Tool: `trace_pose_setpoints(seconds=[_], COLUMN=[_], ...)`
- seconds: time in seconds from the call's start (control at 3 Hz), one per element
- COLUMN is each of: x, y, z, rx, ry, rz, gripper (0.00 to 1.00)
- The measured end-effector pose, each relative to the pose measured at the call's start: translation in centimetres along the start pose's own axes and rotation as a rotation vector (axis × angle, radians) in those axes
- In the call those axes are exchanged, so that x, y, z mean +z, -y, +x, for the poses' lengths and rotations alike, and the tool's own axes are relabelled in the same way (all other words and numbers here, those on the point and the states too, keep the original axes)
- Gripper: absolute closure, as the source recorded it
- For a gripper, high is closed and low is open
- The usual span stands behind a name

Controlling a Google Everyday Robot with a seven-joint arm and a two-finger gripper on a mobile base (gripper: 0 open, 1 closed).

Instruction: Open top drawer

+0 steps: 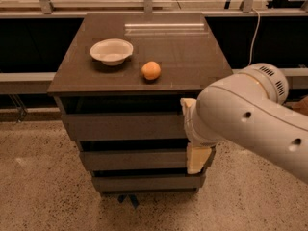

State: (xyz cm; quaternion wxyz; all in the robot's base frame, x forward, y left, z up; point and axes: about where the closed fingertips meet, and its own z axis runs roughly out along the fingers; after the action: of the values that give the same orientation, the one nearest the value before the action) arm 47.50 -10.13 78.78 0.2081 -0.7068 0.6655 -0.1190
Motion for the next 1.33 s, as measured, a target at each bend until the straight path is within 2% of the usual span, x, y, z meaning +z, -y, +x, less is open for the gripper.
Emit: trace_pose_setpoints(seconds=[0.33,0.67,1.0,1.33], x=[4.0,6.3,8.8,11.7], y=[0.5,1.2,1.7,3.1], z=[-1.1,-1.8,-2.8,-3.5], rx=[0.008,0.02,0.014,0.003], ry=[0.051,0.091,0.137,0.154], rz=[0.078,0.118,0.117,0.11], gripper=[0.0,0.0,0.0,0.0])
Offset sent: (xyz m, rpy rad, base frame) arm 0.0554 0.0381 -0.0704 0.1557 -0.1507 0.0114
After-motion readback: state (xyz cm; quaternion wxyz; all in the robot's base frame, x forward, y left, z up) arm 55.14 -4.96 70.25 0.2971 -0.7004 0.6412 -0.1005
